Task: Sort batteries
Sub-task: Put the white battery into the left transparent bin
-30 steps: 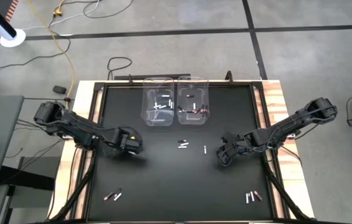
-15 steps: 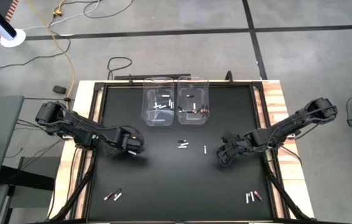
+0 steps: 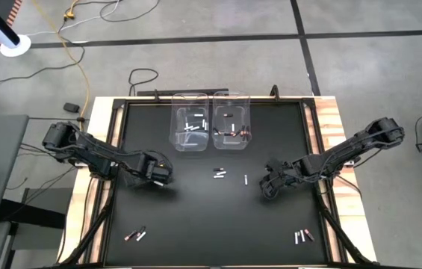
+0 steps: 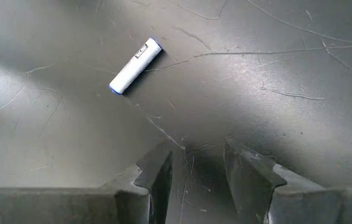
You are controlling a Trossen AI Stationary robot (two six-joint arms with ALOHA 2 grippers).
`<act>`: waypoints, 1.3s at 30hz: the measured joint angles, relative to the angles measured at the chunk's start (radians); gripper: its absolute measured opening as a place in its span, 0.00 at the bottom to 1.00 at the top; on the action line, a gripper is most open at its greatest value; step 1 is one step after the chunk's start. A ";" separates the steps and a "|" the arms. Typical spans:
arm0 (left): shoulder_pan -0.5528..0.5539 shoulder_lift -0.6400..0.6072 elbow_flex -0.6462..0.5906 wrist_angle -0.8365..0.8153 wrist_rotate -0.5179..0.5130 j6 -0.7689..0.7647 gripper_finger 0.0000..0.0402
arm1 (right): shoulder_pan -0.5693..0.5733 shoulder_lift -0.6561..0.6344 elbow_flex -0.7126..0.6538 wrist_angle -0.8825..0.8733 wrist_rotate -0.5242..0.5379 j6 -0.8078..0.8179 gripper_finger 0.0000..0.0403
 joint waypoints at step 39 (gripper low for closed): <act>0.631 -0.334 0.391 0.190 -0.171 1.447 0.09 | -0.167 0.000 0.000 0.004 0.001 0.045 0.41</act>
